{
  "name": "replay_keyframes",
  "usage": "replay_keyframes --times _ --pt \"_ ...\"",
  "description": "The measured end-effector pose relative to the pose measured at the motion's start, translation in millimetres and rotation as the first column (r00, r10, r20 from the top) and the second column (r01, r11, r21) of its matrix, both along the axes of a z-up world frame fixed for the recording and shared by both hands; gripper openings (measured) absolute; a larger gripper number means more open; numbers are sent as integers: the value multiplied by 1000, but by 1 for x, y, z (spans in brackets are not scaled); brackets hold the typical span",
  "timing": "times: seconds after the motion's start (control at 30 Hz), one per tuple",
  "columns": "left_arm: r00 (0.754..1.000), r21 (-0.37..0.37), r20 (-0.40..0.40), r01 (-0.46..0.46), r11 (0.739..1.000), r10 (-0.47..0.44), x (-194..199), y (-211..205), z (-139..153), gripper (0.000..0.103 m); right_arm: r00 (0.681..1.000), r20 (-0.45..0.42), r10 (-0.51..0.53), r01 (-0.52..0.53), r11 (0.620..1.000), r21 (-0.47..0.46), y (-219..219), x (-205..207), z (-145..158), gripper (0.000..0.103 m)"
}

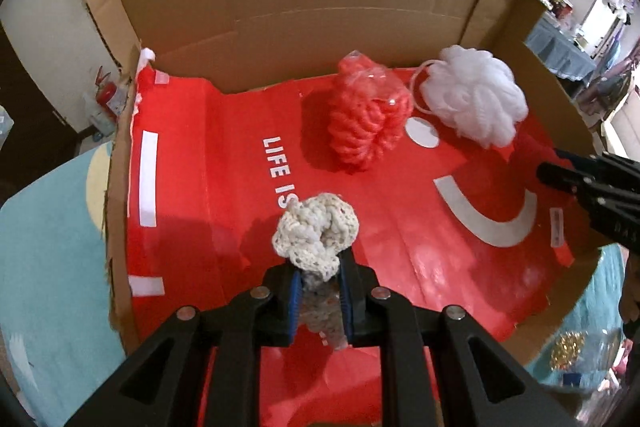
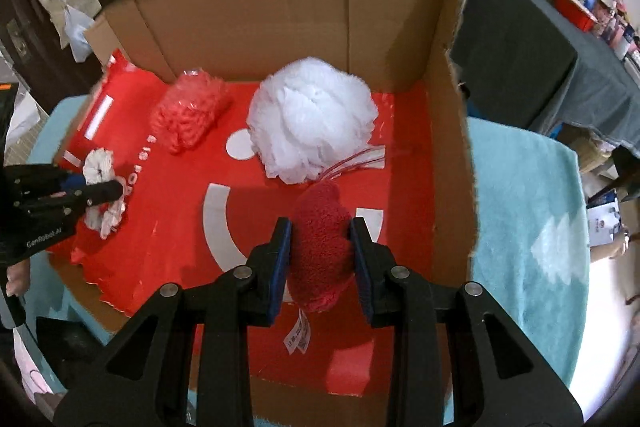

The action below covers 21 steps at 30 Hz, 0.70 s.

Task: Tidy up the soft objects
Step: 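Lower both items onto the red paper and open both tools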

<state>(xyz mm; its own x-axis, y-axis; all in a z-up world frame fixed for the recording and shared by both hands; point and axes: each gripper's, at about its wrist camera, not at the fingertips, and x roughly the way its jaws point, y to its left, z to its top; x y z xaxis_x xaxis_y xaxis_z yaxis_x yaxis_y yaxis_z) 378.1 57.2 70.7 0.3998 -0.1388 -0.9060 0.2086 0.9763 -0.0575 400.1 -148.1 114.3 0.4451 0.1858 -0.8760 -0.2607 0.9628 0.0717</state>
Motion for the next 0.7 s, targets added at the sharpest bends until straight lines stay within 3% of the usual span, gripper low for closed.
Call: replay_keyframes --times 0.13,0.53,0.7 --pt "1000 5 0 -12 1000 12 1 0 -1 17 1000 2 12 -12 999 -47 3 2 -6 29" --pt "1000 41 17 -15 999 14 7 -8 -10 36 998 37 56 -51 989 -140 12 -5 -13 29" --pt "998 6 55 -23 1000 23 0 -2 0 56 996 54 72 -61 981 -184 22 -13 -11 32"
